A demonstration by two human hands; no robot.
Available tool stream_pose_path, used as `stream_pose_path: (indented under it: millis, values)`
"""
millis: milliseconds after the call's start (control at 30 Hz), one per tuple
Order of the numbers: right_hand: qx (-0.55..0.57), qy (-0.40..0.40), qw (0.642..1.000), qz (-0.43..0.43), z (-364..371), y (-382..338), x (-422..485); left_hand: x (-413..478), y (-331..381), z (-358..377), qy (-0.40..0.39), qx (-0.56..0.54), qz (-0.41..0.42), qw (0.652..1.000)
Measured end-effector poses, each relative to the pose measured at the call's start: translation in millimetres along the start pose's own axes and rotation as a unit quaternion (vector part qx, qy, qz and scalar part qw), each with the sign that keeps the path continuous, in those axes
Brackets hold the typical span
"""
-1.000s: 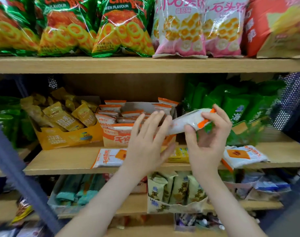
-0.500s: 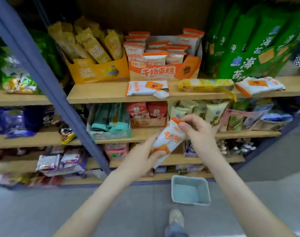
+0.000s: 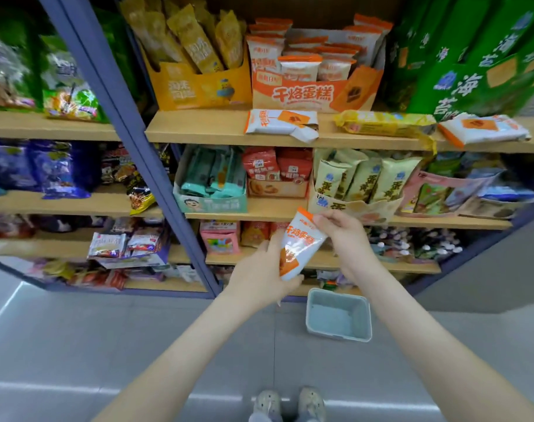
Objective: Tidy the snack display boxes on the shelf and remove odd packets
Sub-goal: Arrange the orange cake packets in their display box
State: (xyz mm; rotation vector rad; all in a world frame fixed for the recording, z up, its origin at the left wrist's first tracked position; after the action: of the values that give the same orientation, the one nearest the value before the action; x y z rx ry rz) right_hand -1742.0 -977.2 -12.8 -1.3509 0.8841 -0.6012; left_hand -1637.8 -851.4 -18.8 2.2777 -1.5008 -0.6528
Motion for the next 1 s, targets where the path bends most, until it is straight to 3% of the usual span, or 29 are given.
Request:
stream_pose_path:
  millis: [100, 233, 433, 500, 733, 800, 900, 1000]
  values:
    - [0.073, -0.091, 0.993, -0.005, 9.3, 3.4, -6.4, 6.4, -1.2, -0.2, 0.022, -0.219, -0.075, 0.973]
    - [-0.055, -0.227, 0.972, -0.002, 37.7, 11.6, -26.4, 16.5, 5.9, -0.4, 0.035, -0.541, -0.15, 0.827]
    - [-0.091, -0.221, 0.97, -0.048, 42.9, -4.6, -28.2, 18.6, 25.3, 1.5, 0.071, -0.757, -0.14, 0.634]
    - [-0.107, -0.196, 0.971, -0.08, 40.9, -8.5, -26.8, 19.4, 28.7, -2.0, 0.078, -0.794, -0.117, 0.591]
    - [-0.125, -0.153, 0.969, -0.148, 30.9, -20.0, -26.7, 23.3, 28.0, -10.0, 0.074, -0.832, -0.092, 0.542]
    - [-0.12, -0.135, 0.973, -0.146, 26.9, -19.7, -27.3, 25.0, 28.5, -8.5, 0.067, -0.833, -0.084, 0.543]
    - [-0.127, -0.124, 0.975, -0.133, 21.9, -14.0, -26.8, 27.4, 30.0, -7.3, 0.057, -0.806, -0.063, 0.586]
    - [-0.114, -0.162, 0.973, -0.123, 17.4, -14.7, -30.9, 31.1, 21.3, -13.0, 0.054, -0.724, -0.017, 0.688]
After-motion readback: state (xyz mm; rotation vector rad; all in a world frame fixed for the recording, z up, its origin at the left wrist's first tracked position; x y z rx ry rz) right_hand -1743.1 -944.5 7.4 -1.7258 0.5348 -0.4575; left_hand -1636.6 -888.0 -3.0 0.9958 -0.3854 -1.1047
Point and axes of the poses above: each hand's wrist, its own x-axis towards the middle knuckle, its own z-axis out of the palm, y = z × x, the point moved 7 cm from there along x, towards the middle knuckle, and after that the axes turned 5 degrees about -y, right-handed, at the moved point
